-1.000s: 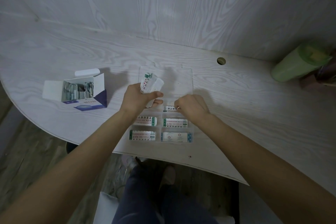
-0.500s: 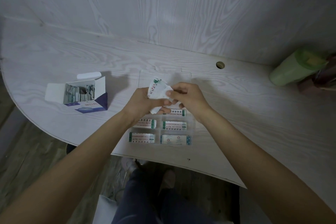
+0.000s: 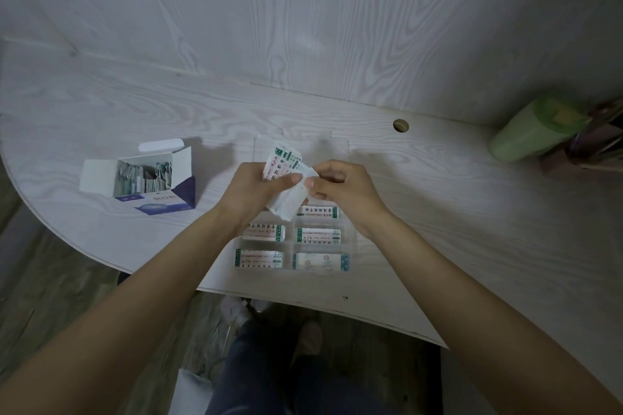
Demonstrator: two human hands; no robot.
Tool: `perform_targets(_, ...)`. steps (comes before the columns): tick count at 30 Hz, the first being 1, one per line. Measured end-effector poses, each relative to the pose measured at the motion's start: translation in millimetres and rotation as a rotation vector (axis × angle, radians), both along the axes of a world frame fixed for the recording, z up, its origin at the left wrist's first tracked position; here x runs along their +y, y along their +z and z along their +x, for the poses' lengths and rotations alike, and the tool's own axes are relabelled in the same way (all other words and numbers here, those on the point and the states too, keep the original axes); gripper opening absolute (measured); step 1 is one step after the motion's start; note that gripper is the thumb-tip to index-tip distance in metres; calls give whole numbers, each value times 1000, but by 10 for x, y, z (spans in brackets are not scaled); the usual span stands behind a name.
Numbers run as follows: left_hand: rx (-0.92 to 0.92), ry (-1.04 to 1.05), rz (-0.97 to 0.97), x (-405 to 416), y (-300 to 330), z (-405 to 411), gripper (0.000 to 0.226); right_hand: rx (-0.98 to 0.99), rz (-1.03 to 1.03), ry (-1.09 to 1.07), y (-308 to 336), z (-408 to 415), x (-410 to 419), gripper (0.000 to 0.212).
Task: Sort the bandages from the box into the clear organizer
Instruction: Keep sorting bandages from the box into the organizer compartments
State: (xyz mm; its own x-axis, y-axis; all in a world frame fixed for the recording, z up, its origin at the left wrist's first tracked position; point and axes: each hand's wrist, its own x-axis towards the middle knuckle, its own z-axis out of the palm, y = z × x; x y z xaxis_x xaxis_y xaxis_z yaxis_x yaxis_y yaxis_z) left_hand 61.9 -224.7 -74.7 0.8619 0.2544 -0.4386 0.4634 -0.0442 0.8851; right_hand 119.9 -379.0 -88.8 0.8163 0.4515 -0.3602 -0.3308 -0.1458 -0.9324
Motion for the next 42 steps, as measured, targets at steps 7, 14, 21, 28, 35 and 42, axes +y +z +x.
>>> perform_targets(7,-14,30,-16,-34,14,-18,2,11,-20,-61,13,-40,-10,8)
perform_targets(14,93,47,-185,0,40,-87,15,102,54,-178,42,-25,-73,10)
perform_targets(21,40,83,-249,-9,4,-52,16,221,208,-196,31,5,-70,14)
perform_targets(28,8,166,-206,41,-70,18,11,-60,-209,-14,-100,64,-143,11)
perform_targets(35,18,221,-55,83,-218,2,11,6,-370,-116,-356,119,-135,13)
perform_targets(42,30,245,-26,114,-248,-22,12,-264,-564,-154,-556,-70,-55,15)
